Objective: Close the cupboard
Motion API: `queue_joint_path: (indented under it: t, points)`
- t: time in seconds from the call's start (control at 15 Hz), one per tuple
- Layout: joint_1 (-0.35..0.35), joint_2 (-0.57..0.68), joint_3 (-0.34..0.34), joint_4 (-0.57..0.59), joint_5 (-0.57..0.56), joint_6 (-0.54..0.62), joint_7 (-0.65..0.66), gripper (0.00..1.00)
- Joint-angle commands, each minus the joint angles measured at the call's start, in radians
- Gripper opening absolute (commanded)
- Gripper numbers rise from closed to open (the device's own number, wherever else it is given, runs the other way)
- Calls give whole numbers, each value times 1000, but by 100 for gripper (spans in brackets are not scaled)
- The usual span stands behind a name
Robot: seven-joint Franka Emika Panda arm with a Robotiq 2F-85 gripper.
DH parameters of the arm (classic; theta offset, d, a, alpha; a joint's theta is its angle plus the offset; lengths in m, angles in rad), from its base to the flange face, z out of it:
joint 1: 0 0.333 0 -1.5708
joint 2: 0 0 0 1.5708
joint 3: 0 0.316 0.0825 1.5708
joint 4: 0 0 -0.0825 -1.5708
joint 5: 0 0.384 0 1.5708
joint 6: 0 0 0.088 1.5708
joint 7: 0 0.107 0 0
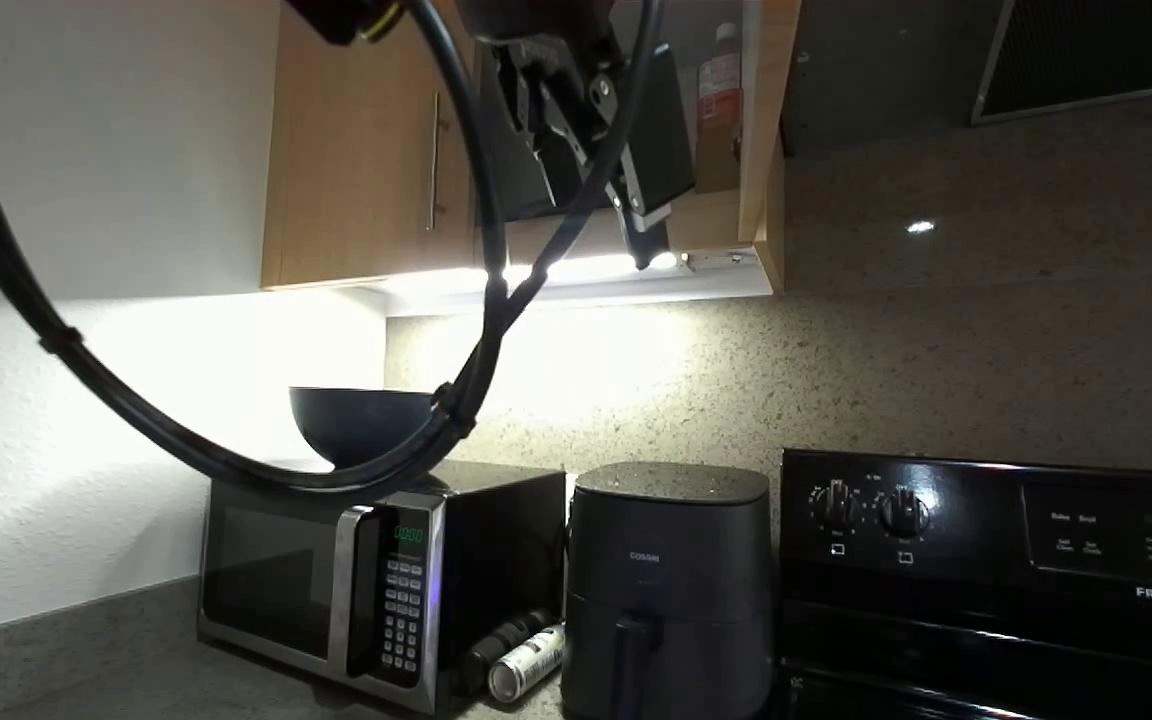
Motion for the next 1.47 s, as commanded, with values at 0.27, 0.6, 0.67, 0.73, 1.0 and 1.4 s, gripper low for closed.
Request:
queue_joint_path:
  t: [0.27, 0.6, 0.67, 0.73, 1.0, 1.4]
  points:
    - [-42, -85, -40, -22, 93, 230, 90, 100]
    - [-27, -95, -38, -40, 203, 477, 103, 100]
    - [-17, -95, -37, -44, 225, 522, 95, 100]
    - [-6, -95, -36, -48, 245, 558, 90, 100]
    - [-11, -95, -32, -53, 267, 612, 103, 100]
    - [-103, -94, -29, -45, 345, 575, 91, 100]
